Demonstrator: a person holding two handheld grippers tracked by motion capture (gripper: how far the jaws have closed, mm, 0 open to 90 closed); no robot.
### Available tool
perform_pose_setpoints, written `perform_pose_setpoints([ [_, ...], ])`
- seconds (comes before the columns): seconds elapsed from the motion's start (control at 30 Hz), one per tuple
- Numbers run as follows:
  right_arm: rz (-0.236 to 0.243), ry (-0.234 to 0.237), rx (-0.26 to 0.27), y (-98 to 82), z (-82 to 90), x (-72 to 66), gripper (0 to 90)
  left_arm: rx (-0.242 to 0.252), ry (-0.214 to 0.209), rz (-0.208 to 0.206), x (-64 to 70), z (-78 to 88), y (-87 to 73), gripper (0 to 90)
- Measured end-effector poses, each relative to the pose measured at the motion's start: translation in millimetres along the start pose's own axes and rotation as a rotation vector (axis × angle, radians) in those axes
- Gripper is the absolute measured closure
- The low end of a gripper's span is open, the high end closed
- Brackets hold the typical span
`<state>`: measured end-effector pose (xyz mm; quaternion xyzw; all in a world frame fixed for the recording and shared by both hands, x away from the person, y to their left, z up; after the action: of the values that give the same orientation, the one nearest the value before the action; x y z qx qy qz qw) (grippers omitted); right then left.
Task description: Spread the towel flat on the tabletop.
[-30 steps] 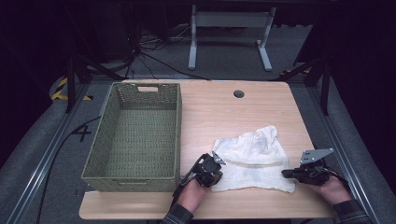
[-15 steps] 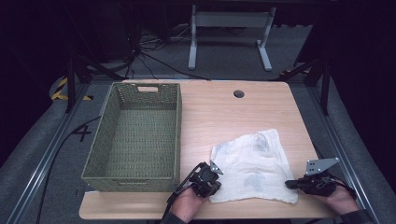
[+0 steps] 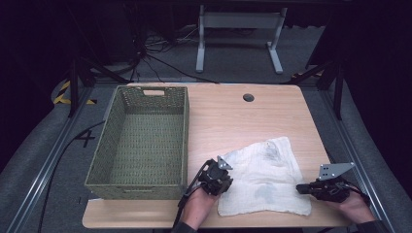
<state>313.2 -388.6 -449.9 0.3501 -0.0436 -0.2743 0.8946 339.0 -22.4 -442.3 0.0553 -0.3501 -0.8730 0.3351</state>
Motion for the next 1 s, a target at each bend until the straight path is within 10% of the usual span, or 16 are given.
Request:
perform_pose_setpoints([
  [0.2, 0.009, 0.001, 0.007, 6.3, -4.6, 0.8, 81.0, 0.013, 0.116, 0.039, -34.6, -17.6, 27.1, 70.4],
  [0.5, 0.007, 0.002, 0.019, 7.5, -4.5, 2.1, 79.3, -0.027, 0.086, 0.075, -57.6, -44.4, 39.2, 68.7],
  [0.73, 0.001, -0.004, 0.027, 8.0, -3.6, 2.9, 79.2, 0.014, 0.044, 0.048, -50.1, -36.6, 41.2, 86.8],
  [1.0, -0.004, -0.014, 0.024, 7.3, -3.4, 4.0, 79.3, 0.099, -0.037, -0.103, -2.0, -11.8, 52.8, 86.8],
])
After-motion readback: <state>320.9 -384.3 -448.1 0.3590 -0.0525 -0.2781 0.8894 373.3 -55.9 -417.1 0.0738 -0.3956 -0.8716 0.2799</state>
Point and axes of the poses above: each handheld gripper's, and its own axes: z roughly backward along the jaws, y roughly out of its top, x roughly to its right, the point moved 1 cm from there along -z, roughly forward along the jaws, and after that the axes turned 2 degrees about -z, right-handed, at the moved point
